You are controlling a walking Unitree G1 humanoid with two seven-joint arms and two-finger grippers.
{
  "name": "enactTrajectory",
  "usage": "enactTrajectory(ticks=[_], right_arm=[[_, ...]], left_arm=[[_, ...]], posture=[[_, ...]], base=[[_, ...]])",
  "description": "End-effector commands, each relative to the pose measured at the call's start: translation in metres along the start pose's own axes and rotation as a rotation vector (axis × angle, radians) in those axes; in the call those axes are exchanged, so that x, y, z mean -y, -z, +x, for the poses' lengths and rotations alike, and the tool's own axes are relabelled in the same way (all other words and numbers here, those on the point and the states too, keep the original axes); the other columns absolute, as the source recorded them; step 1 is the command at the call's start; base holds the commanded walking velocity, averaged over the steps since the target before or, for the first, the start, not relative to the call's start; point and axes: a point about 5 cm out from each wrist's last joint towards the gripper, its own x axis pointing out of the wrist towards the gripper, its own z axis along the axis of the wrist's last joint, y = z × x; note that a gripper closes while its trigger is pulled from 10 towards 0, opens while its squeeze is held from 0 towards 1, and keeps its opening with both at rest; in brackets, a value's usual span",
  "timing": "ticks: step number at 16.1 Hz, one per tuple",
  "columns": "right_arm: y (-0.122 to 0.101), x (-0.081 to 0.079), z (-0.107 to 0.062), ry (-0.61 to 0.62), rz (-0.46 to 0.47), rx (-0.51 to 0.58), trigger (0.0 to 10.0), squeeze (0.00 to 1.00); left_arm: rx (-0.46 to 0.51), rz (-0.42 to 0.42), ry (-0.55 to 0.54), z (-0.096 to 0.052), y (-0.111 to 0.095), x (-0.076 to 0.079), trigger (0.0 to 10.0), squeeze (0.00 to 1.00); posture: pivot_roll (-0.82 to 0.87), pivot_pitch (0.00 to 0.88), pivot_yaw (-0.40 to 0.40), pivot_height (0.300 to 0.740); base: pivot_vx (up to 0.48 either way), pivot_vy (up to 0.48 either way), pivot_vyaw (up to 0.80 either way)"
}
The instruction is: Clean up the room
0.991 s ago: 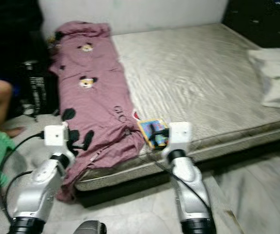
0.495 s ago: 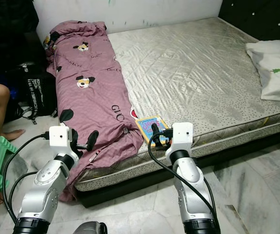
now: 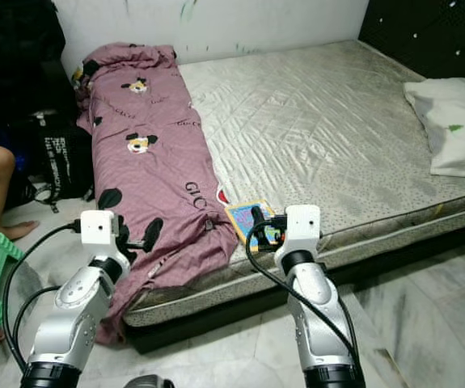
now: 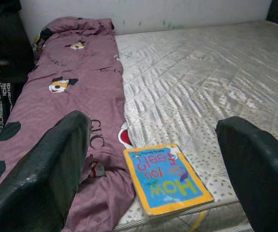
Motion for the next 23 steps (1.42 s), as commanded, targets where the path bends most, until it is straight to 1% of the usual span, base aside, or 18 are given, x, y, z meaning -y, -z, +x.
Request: enactTrajectory(ticks=[1, 13, 15, 17, 18, 23], right_arm=[[-0.0027, -0.0005, 0.0024, -0.005, 0.002, 0.007, 10.0, 0.00], [-0.0031, 0.0004, 0.0024, -0.004, 0.002, 0.007, 10.0, 0.00], [-0.0031, 0.0004, 0.0024, -0.002, 0.017, 0.009, 10.0, 0.00], [-0.0033, 0.0006, 0.0024, -0.001, 0.017, 0.010, 10.0, 0.00], [-0.0036, -0.0011, 0.0025, -0.012, -0.003, 0.010, 10.0, 0.00], [-0.0036, -0.0022, 0.0025, -0.018, -0.007, 0.010, 10.0, 0.00]], left_arm=[[0.007, 0.009, -0.003, 0.0008, -0.0026, -0.0031, 10.0, 0.00], [0.005, 0.010, -0.003, 0.0010, -0.0022, -0.0025, 10.0, 0.00], [0.006, 0.006, -0.004, 0.0008, -0.0021, -0.0031, 10.0, 0.00], [0.014, 0.001, -0.009, 0.0006, -0.0032, -0.0038, 10.0, 0.00], [0.012, 0.003, -0.011, 0.0007, -0.0032, -0.0038, 10.0, 0.00], [0.009, 0.005, -0.014, 0.0011, -0.0027, -0.0043, 10.0, 0.00]], posture=[[0.00, 0.000, 0.021, 0.740], [0.00, 0.000, 0.019, 0.740], [0.00, 0.000, 0.019, 0.740], [0.00, 0.000, 0.020, 0.740], [0.00, 0.000, 0.020, 0.740], [0.00, 0.000, 0.020, 0.740]], base=[[0.292, 0.000, 0.00], [0.293, 0.000, 0.00], [0.266, 0.000, 0.00], [0.000, 0.000, 0.00], [0.000, 0.000, 0.00], [0.000, 0.000, 0.80]])
